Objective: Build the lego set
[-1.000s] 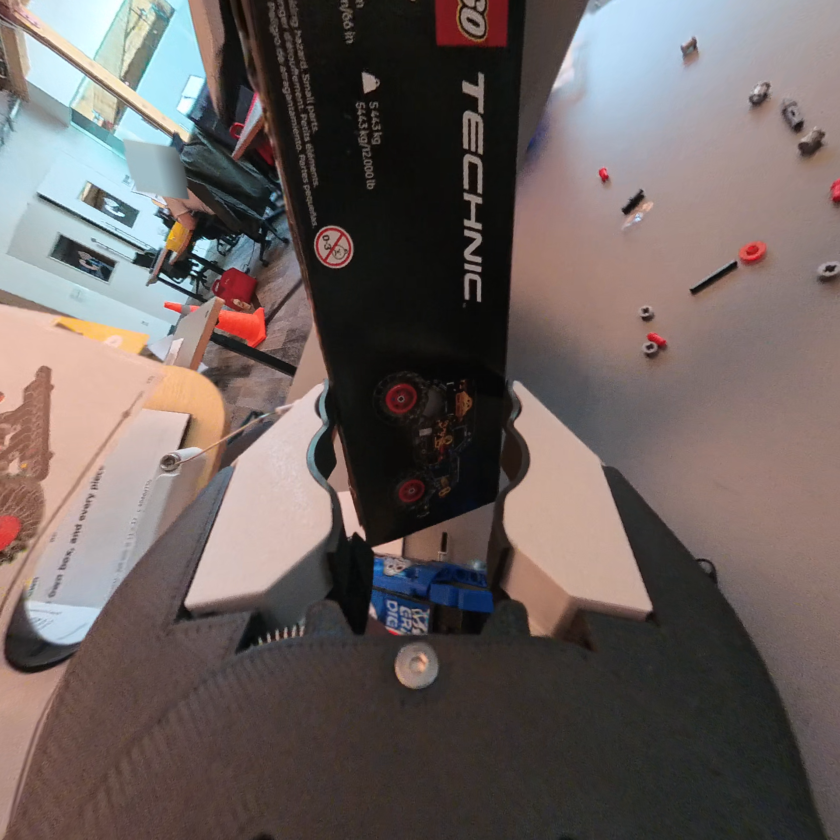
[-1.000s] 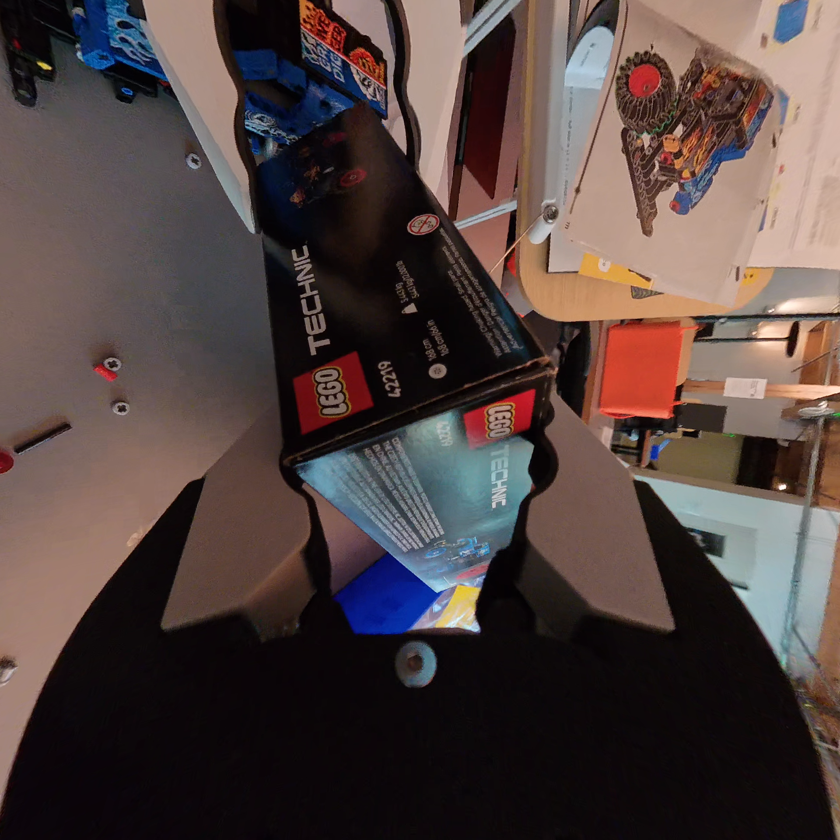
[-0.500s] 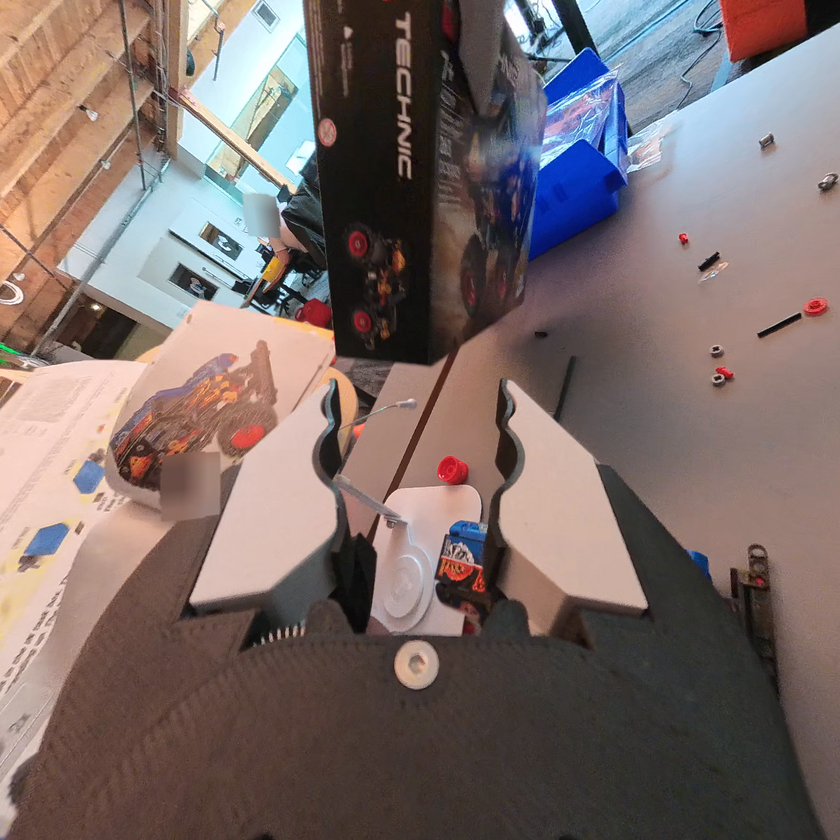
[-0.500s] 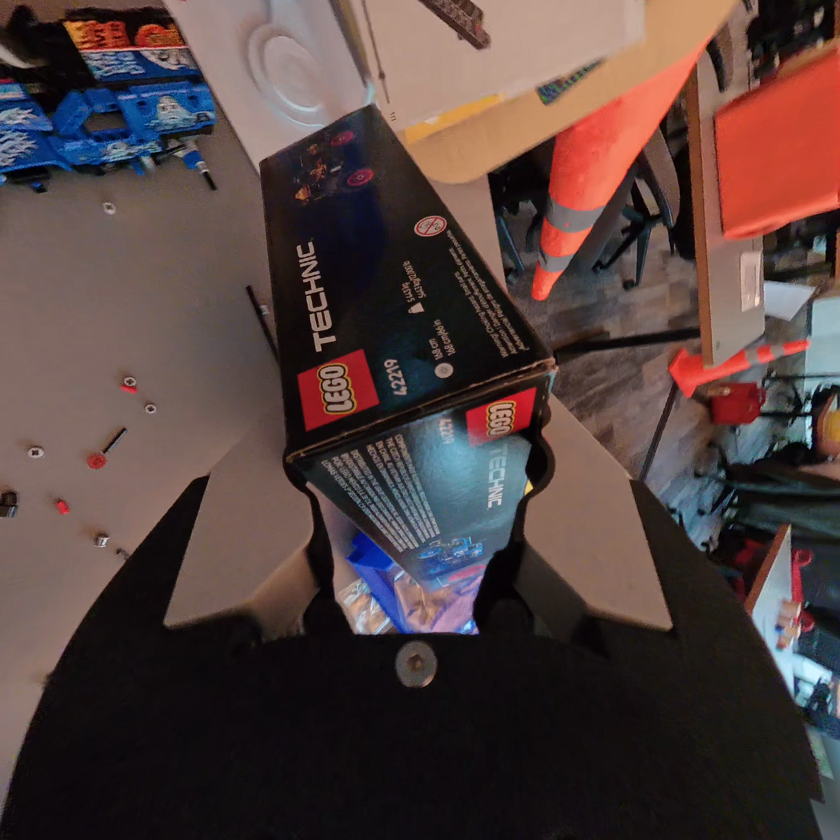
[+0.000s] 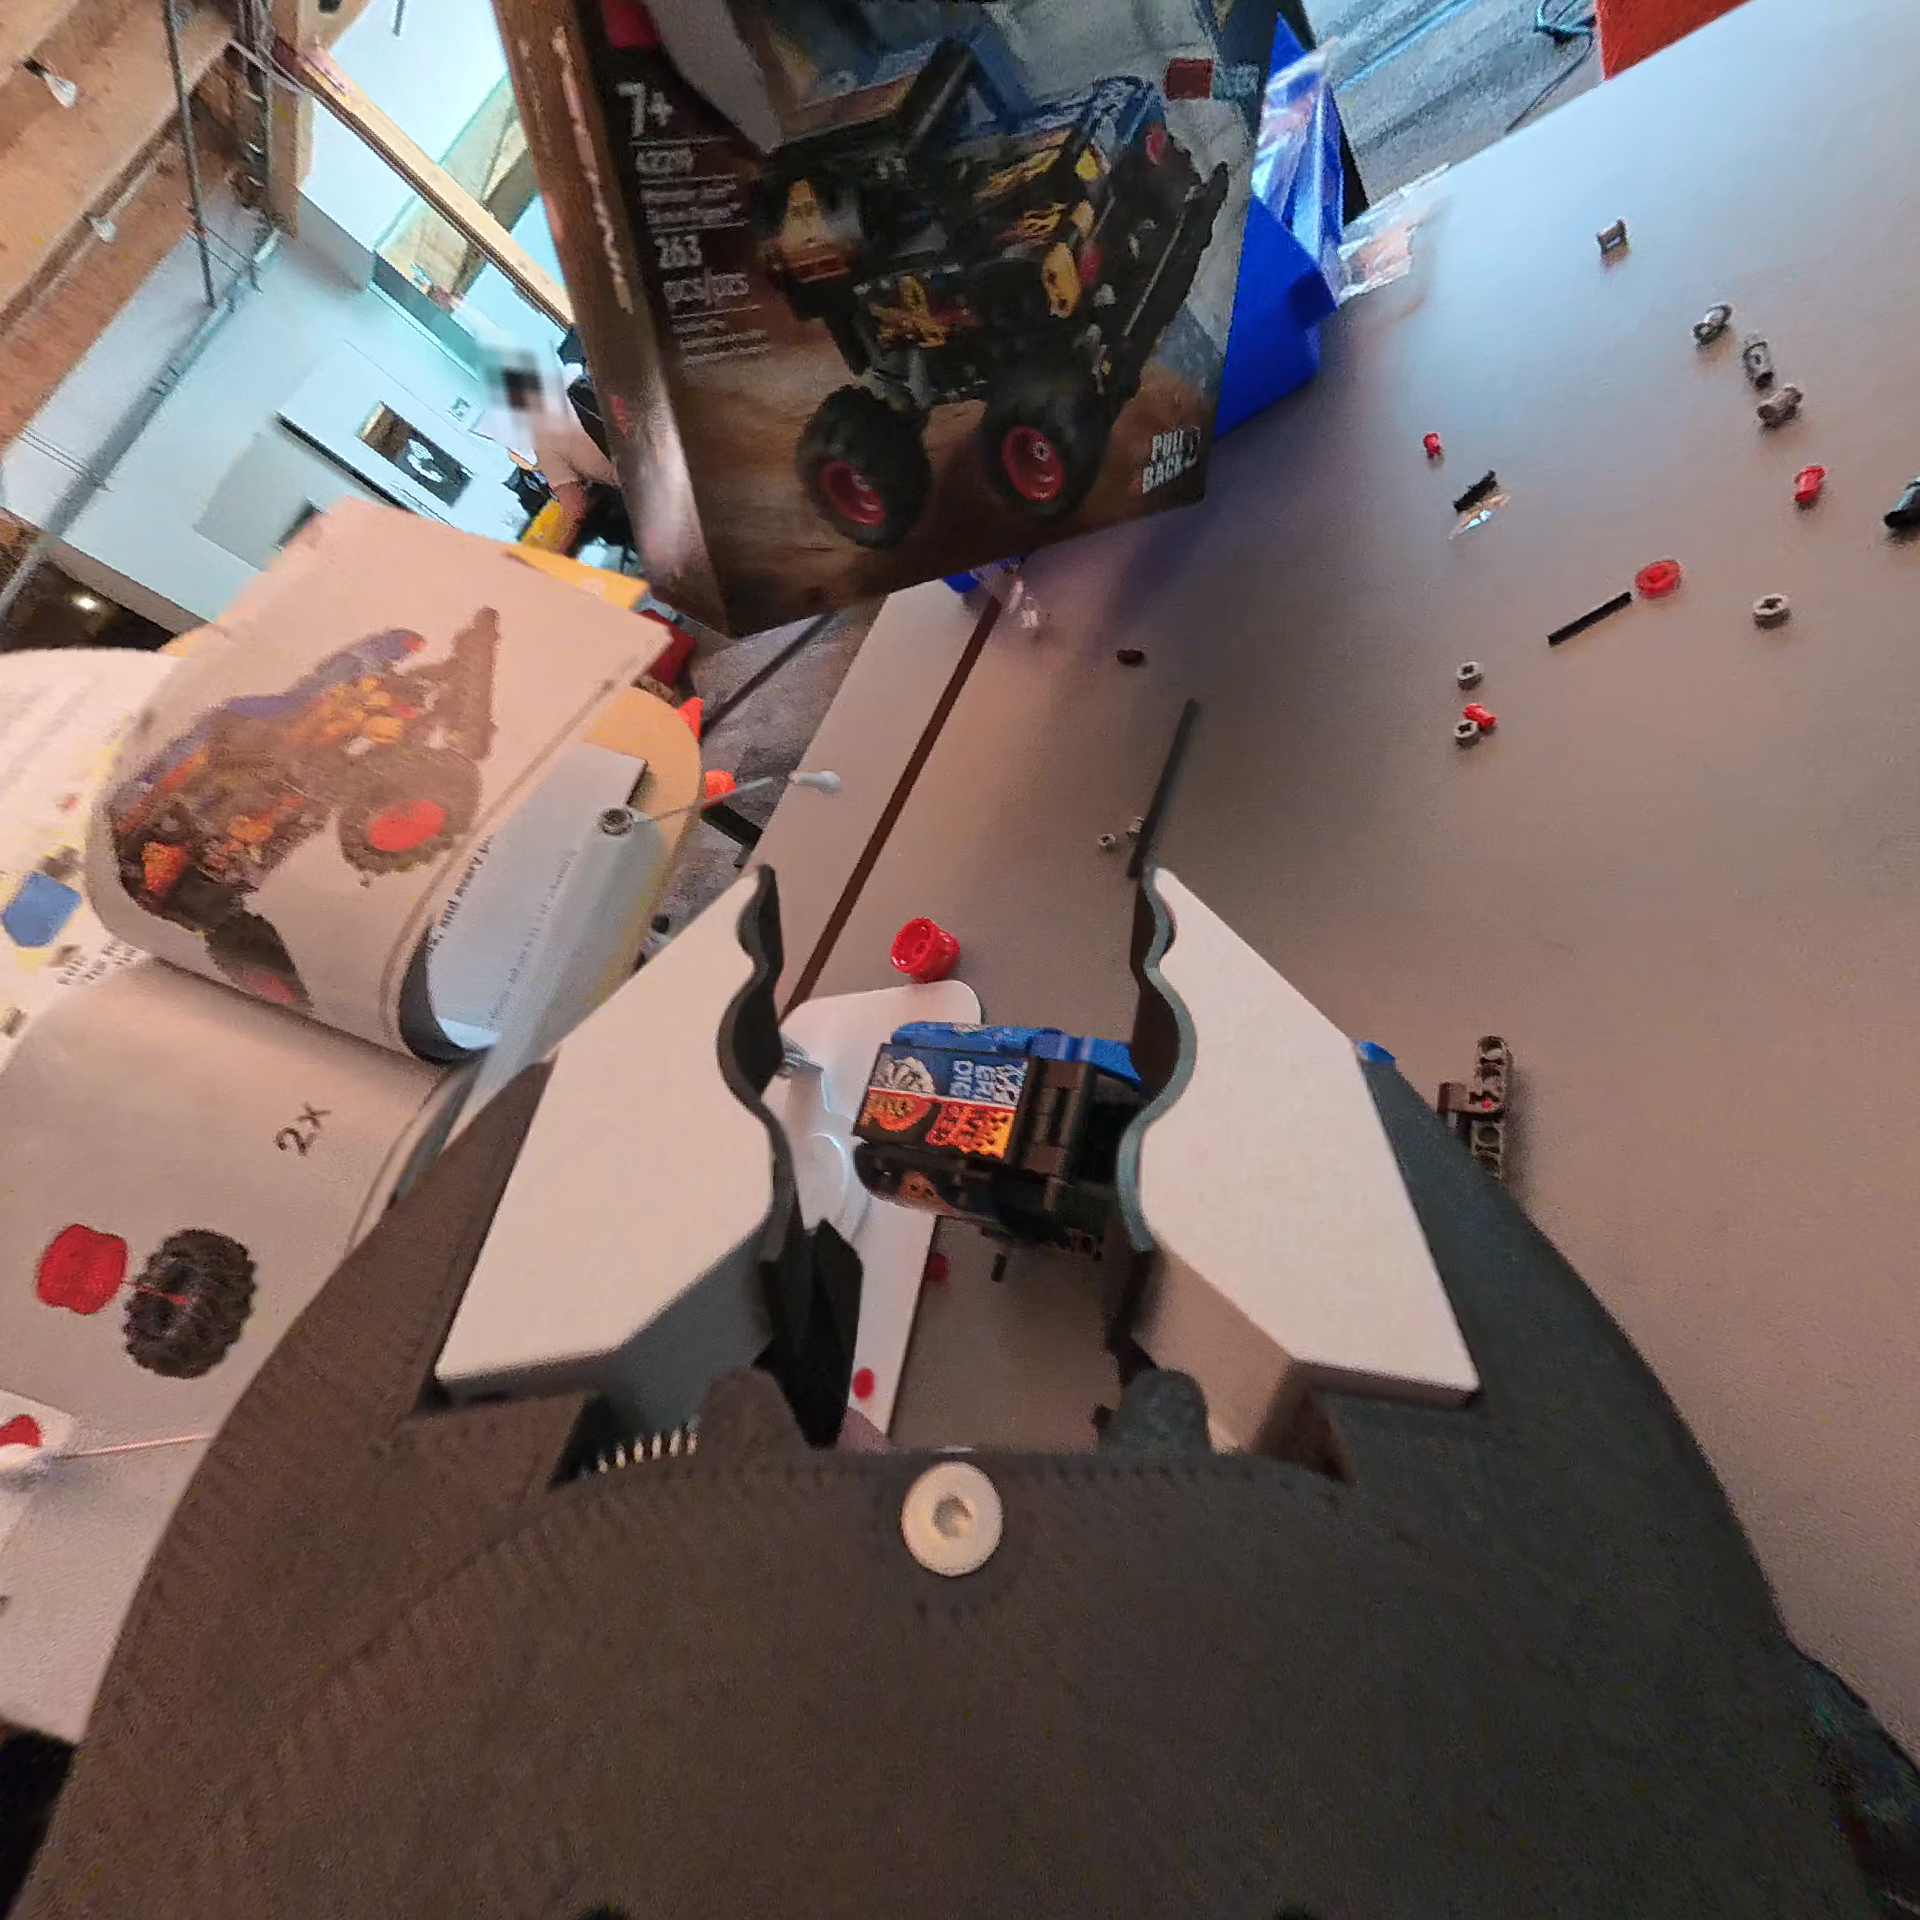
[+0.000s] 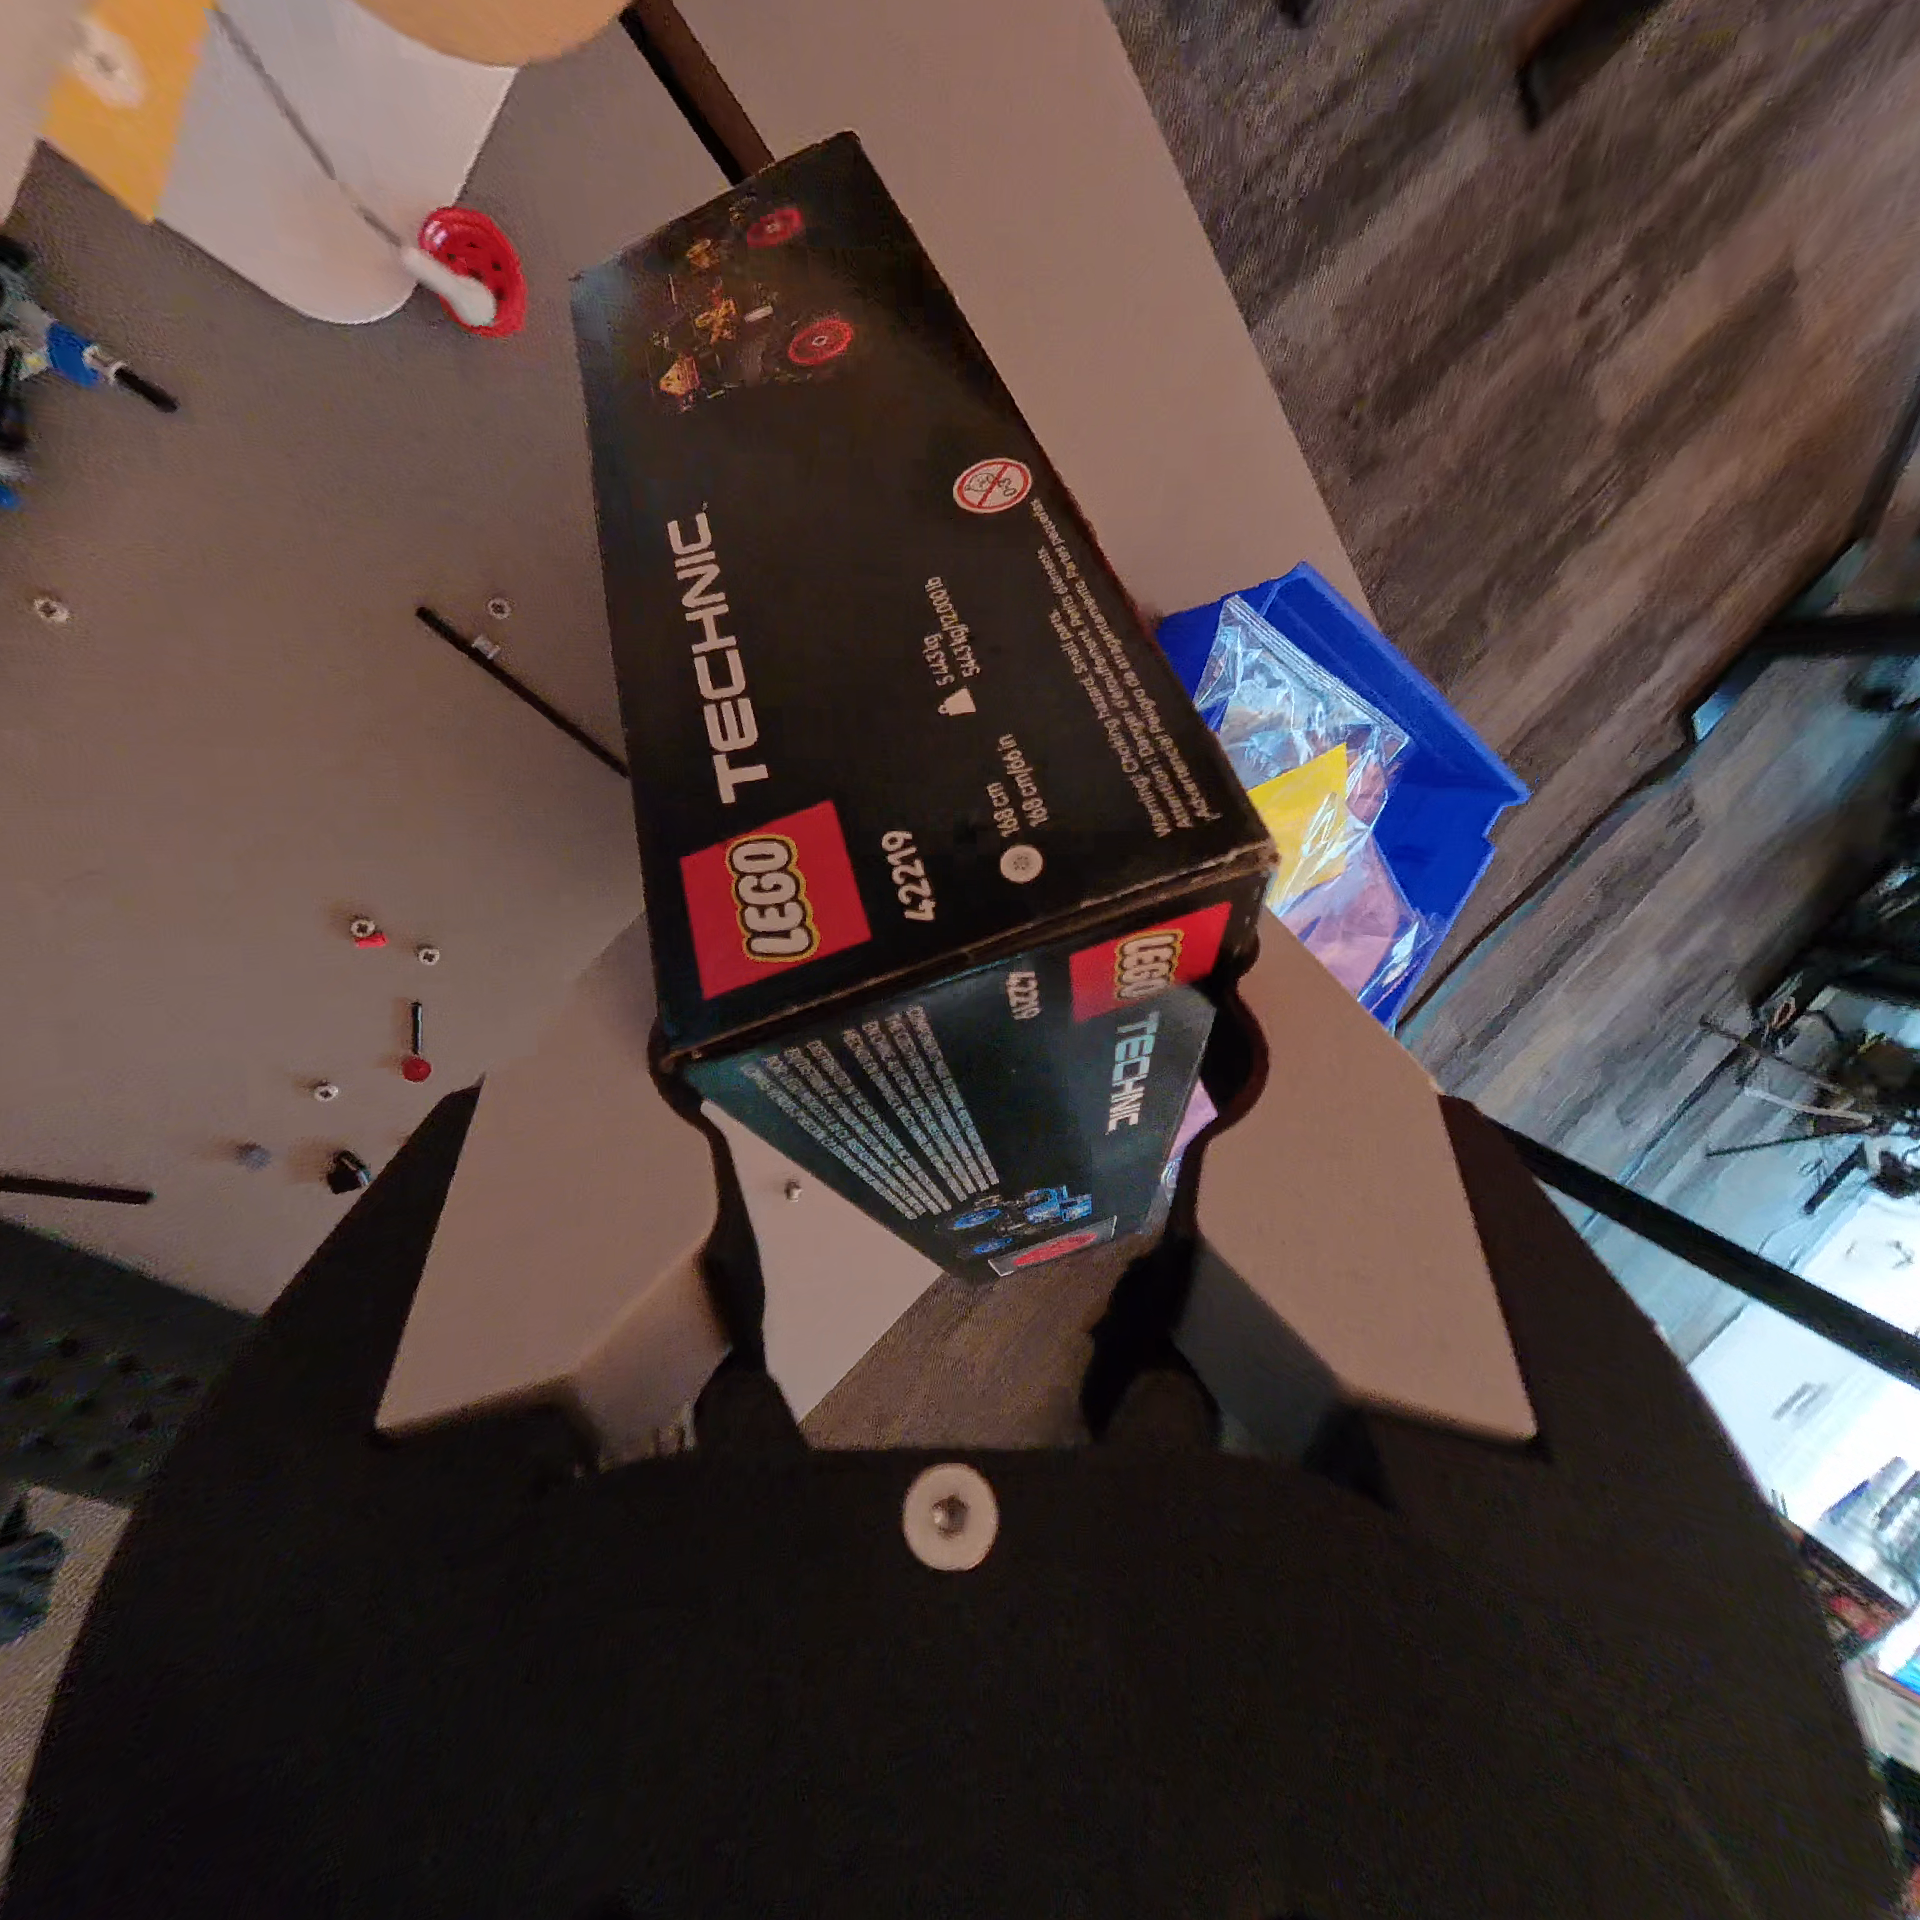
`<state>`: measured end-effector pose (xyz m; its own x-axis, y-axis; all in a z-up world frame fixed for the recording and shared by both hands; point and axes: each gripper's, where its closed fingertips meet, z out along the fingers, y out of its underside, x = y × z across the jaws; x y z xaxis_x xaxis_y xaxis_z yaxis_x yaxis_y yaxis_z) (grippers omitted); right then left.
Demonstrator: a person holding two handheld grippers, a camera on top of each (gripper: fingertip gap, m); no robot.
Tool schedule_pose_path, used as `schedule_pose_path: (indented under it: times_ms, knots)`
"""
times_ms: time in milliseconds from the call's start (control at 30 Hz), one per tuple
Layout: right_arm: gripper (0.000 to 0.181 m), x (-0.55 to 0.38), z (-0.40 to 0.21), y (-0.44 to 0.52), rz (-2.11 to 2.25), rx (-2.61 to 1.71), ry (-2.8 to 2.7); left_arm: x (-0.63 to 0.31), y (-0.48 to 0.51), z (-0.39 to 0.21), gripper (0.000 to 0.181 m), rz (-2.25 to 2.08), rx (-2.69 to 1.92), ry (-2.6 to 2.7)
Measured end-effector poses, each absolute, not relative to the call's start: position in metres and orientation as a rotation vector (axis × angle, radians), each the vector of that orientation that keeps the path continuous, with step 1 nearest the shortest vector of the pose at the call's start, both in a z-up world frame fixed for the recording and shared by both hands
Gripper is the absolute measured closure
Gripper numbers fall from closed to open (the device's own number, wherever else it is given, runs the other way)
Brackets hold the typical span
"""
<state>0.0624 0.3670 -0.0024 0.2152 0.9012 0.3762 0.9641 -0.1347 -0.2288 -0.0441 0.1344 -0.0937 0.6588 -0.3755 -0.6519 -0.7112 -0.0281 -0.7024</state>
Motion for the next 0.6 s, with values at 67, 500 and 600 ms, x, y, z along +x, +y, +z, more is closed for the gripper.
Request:
schedule_pose_path:
  times_ms: [67, 500, 600]
  knots:
    - [0.086, 0.053, -0.007, 0.376, -0.243, -2.132, -1.719, -0.043, 0.134, -0.101, 0.115, 0.338, -1.650, 0.903]
    - [0.086, -0.007, 0.015, 0.439, -0.375, -2.125, -1.660, -0.058, 0.135, -0.122, 0.116, 0.296, -1.685, 0.890]
    - [0.087, -0.019, 0.011, 0.445, -0.413, -2.116, -1.694, -0.057, 0.137, -0.127, 0.116, 0.287, -1.695, 0.890]
